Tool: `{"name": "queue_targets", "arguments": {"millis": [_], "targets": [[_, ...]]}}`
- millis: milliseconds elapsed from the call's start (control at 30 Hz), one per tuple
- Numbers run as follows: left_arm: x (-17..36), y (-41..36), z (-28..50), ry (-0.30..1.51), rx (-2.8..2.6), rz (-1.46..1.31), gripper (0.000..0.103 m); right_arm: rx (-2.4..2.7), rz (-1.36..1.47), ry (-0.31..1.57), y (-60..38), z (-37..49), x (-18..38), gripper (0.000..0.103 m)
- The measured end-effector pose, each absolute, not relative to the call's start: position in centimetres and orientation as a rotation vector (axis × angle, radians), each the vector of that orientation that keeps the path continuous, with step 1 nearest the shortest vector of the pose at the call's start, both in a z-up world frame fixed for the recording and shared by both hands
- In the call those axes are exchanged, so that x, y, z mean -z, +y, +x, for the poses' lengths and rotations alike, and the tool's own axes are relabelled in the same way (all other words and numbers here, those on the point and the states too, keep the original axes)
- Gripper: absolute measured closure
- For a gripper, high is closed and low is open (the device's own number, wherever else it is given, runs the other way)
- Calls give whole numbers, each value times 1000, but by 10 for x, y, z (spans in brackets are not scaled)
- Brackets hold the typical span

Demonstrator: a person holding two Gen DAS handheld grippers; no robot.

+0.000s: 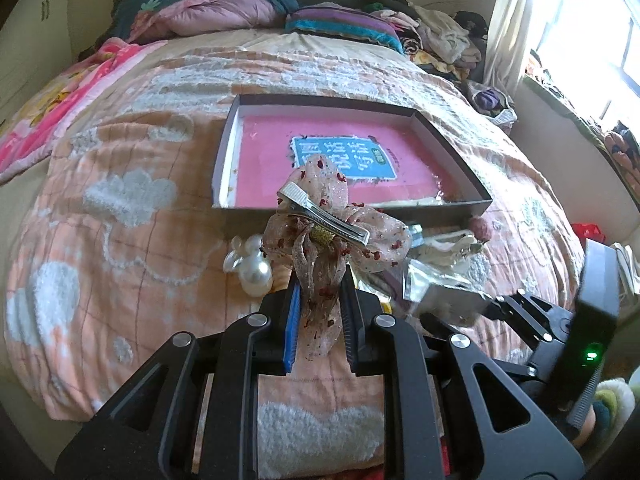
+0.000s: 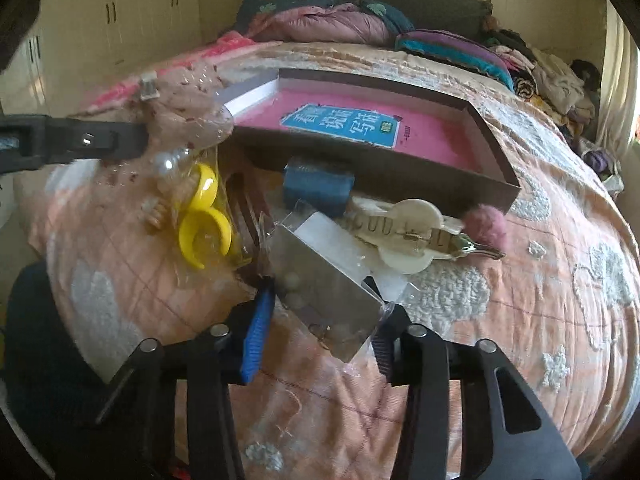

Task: Organize jewelry
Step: 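Carry the bow clip and earring card into the pink box while both tools open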

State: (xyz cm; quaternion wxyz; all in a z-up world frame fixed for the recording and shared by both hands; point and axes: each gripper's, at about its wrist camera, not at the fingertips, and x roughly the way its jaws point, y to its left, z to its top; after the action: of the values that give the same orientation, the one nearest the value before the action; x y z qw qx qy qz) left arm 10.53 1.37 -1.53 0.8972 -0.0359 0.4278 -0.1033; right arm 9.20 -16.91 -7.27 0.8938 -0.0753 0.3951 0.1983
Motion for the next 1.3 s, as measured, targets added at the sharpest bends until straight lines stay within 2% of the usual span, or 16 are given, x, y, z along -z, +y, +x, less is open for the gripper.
{"name": "queue_targets", "arguments": {"millis": [100, 167, 200, 700, 1033, 1133, 1300], "targets": [[10, 8, 116, 877, 225, -69, 92, -429, -113, 819, -184, 91, 64, 77], [6, 3, 125, 869, 233, -65, 92, -435, -88, 810, -193, 91, 55, 79], [4, 1, 130, 865, 237, -64, 92, -436, -78, 806, -198, 92, 52, 88], [-1, -2, 198, 860, 216, -68, 90, -463, 56, 776, -245, 151, -1, 88], [19, 14, 236, 908, 174, -91, 90, -433, 77, 794, -247, 222, -1, 88], [27, 17, 240, 924, 164, -89, 88, -435, 88, 830, -243, 241, 6, 88], [35, 24, 242, 943, 144, -86, 75, -453, 101, 877, -229, 260, 18, 88]]}}
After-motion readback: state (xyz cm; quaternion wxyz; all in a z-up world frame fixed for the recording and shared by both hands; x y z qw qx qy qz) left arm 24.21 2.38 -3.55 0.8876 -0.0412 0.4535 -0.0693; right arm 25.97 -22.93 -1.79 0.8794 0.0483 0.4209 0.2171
